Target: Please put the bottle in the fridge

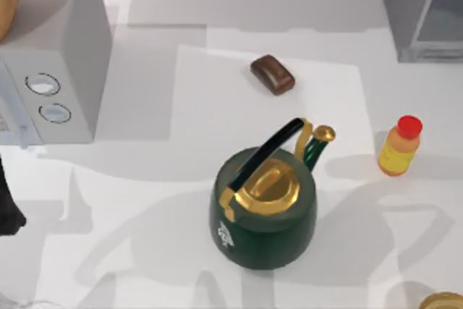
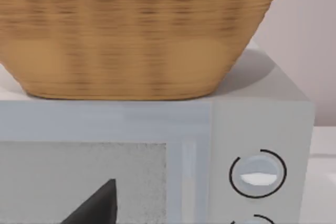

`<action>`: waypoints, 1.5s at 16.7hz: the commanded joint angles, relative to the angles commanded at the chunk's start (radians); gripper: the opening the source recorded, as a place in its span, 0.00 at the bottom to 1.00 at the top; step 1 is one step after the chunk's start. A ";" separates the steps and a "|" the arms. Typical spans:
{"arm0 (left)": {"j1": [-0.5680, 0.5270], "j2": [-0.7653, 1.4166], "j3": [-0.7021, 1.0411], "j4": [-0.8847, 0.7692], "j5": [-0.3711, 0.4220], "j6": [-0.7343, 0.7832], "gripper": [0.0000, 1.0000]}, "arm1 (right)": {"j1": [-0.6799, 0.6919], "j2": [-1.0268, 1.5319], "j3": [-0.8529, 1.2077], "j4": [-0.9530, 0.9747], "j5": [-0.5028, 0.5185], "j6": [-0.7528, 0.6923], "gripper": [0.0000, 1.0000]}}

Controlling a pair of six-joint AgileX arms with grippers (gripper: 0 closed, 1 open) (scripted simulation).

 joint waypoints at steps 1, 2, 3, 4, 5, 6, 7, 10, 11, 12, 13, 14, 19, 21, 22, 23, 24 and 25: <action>0.000 0.000 0.000 0.000 0.000 0.000 1.00 | 0.000 0.011 0.019 -0.011 0.005 0.004 0.01; 0.000 0.000 0.000 0.000 0.000 0.000 1.00 | -0.002 0.018 0.032 -0.019 0.009 0.008 0.01; 0.000 0.000 0.000 0.000 0.000 0.000 1.00 | -0.002 0.022 0.040 -0.023 0.012 0.011 0.01; 0.000 0.000 0.000 0.000 0.000 0.000 1.00 | -0.003 0.023 0.042 -0.024 0.012 0.012 0.01; 0.000 0.000 0.000 0.000 0.000 0.000 1.00 | -0.003 0.023 0.042 -0.024 0.012 0.012 0.01; 0.000 0.000 0.000 0.000 0.000 0.000 1.00 | -0.003 0.023 0.042 -0.024 0.012 0.012 0.01; 0.000 0.000 0.000 0.000 0.000 0.000 1.00 | -0.003 0.023 0.042 -0.024 0.012 0.012 0.01; 0.000 0.000 0.000 0.000 0.000 0.000 1.00 | -0.003 0.023 0.042 -0.024 0.012 0.012 0.23; 0.000 0.000 0.000 0.000 0.000 0.000 1.00 | -0.003 0.023 0.042 -0.024 0.012 0.012 0.31; 0.000 0.000 0.000 0.000 0.000 0.000 1.00 | -0.003 0.023 0.042 -0.024 0.012 0.012 0.38; 0.000 0.000 0.000 0.000 0.000 0.000 1.00 | -0.003 0.023 0.042 -0.024 0.012 0.012 0.46; 0.000 0.000 0.000 0.000 0.000 0.000 1.00 | -0.003 0.023 0.042 -0.024 0.012 0.012 0.53; 0.000 0.000 0.000 0.000 0.000 0.000 1.00 | -0.003 0.023 0.042 -0.024 0.012 0.012 0.91; 0.000 0.000 0.000 0.000 0.000 0.000 1.00 | -0.003 0.023 0.042 -0.024 0.012 0.012 1.00; 0.000 0.000 0.000 0.000 0.000 0.000 1.00 | -0.003 0.023 0.042 -0.024 0.012 0.012 1.00; 0.000 0.000 0.000 0.000 0.000 0.000 1.00 | -0.003 0.023 0.042 -0.024 0.012 0.012 1.00; 0.000 0.000 0.000 0.000 0.000 0.000 1.00 | -0.003 0.023 0.042 -0.024 0.012 0.012 1.00; 0.000 0.000 0.000 0.000 0.000 0.000 1.00 | -0.003 0.023 0.042 -0.024 0.012 0.012 1.00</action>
